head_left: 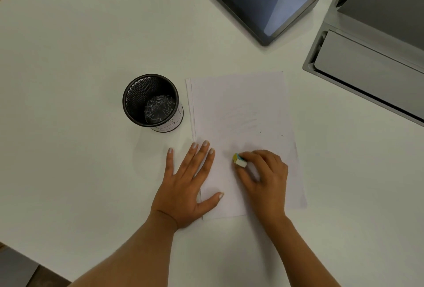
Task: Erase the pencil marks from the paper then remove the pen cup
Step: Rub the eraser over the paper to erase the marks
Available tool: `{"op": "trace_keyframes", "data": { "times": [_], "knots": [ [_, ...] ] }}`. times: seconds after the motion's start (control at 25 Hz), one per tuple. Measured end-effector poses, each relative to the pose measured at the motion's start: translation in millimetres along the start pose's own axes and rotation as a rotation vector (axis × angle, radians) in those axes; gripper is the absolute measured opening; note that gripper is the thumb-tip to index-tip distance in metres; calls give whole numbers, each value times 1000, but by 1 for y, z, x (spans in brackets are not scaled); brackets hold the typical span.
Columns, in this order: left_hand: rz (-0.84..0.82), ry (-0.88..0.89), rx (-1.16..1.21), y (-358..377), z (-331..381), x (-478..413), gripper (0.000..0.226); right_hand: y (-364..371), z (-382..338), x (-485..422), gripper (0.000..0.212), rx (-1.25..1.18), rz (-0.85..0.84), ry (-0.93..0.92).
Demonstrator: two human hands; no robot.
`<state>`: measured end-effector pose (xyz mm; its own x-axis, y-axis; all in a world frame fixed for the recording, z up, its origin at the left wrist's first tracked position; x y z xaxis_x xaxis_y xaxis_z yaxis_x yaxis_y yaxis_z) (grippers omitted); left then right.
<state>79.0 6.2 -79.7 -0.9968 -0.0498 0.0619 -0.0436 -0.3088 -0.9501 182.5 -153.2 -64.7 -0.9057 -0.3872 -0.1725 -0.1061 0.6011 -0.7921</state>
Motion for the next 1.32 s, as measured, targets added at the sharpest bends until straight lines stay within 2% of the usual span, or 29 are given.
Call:
{"op": "trace_keyframes", "data": {
  "times": [0.24, 0.4, 0.52, 0.6, 0.64, 0.76, 0.84, 1.0, 1.04, 1.2, 1.28, 1.32],
  "knots": [
    [-15, -71, -27, 1, -3, -1, 93, 2, -4, 18, 24, 16, -26, -12],
    [-14, -78, -11, 2, -3, -1, 95, 0, -10, 10, 22, 47, 16, -27],
    [2, -69, 14, 2, -4, 0, 96, 15, -34, 10, 17, 71, -35, -163],
    [18, -81, 37, 2, -4, 0, 95, 15, -33, -2, 14, 135, -9, -255],
    [26, -90, 43, 1, -4, 0, 95, 10, -21, -16, 15, 176, 42, -221],
    [41, -98, 35, 0, -3, -1, 94, -18, 21, -59, 20, 215, 221, 111],
    [45, -93, 38, 0, -3, -1, 94, -15, 17, -52, 21, 195, 231, 161],
    [49, -70, 46, 1, -3, 0, 96, 18, -40, 5, 17, 107, -33, -240],
    [49, -72, 48, 1, -3, 0, 96, 17, -35, 0, 17, 118, -38, -240],
    [40, -85, 31, -1, -2, -1, 94, -21, 20, -63, 26, 183, 192, 271],
    [33, -86, 32, 0, -2, -1, 94, -16, 15, -60, 27, 143, 172, 300],
    [28, -85, 35, 1, -3, 0, 94, -5, 0, -48, 27, 101, 103, 240]
  ]
}}
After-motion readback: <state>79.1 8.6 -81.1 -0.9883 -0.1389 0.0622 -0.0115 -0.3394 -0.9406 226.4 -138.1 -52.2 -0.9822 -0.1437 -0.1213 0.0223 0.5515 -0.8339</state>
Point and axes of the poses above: each hand's wrist, its own x-axis away from the middle knuckle, its own y-axis out of the palm, z = x × y, the point moved 4 cm from there along -x, towards the middle knuckle, and after that the axes turned 4 degrees about x, right-handed, at the moved point
